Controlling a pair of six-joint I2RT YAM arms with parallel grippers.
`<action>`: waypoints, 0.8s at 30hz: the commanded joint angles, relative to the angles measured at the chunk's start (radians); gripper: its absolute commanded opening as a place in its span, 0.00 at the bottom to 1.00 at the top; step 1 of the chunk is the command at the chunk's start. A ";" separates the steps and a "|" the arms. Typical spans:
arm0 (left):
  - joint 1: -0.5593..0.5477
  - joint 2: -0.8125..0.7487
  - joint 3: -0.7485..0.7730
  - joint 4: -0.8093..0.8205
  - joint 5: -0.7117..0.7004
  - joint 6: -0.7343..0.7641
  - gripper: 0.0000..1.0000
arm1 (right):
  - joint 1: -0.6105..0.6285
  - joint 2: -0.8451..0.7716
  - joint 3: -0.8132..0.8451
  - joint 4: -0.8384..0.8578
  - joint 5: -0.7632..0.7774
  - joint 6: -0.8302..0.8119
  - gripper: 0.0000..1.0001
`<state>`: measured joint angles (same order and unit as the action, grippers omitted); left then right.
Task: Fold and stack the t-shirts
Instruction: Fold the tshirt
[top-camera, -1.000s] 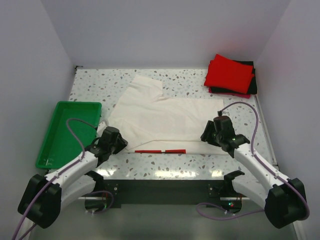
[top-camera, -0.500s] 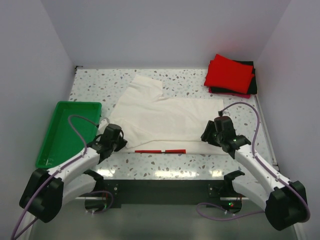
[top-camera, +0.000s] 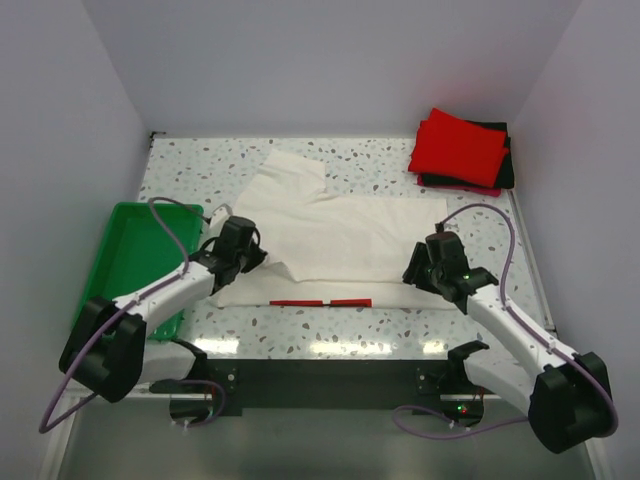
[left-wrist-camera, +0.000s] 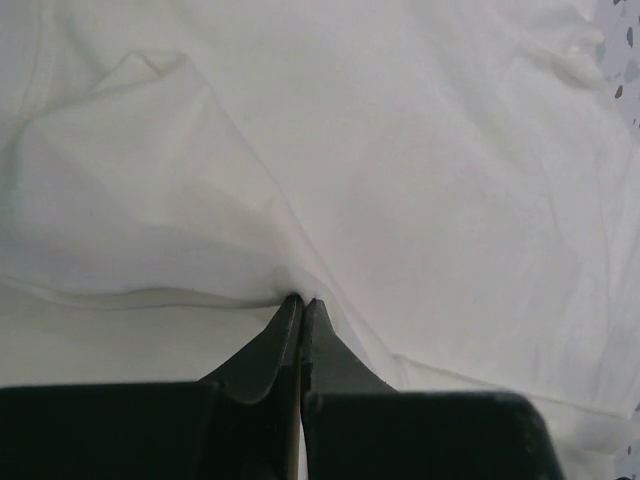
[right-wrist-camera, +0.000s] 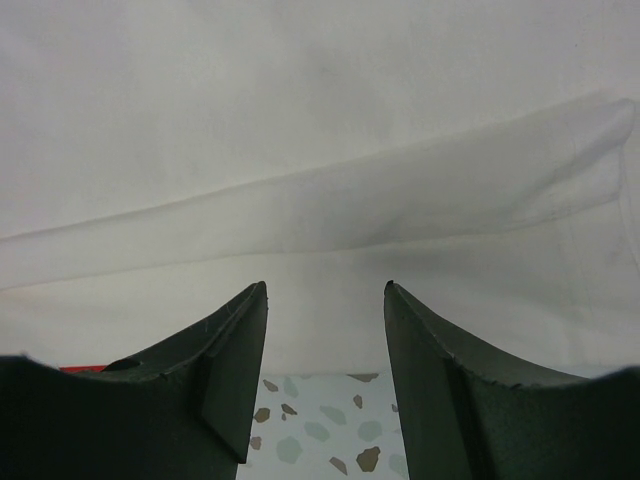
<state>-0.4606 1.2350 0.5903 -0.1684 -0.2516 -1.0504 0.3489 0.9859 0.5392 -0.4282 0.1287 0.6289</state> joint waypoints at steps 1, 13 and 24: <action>-0.003 0.067 0.097 0.066 -0.041 0.036 0.00 | 0.002 0.014 0.047 0.003 0.046 -0.003 0.54; 0.014 0.242 0.276 0.061 -0.095 0.059 0.00 | 0.002 0.046 0.074 -0.009 0.045 -0.031 0.54; 0.045 0.346 0.355 0.070 -0.064 0.063 0.00 | 0.002 0.122 0.076 0.014 0.042 -0.020 0.54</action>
<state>-0.4259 1.5639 0.8955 -0.1368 -0.3019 -1.0058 0.3485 1.0985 0.5812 -0.4358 0.1406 0.6094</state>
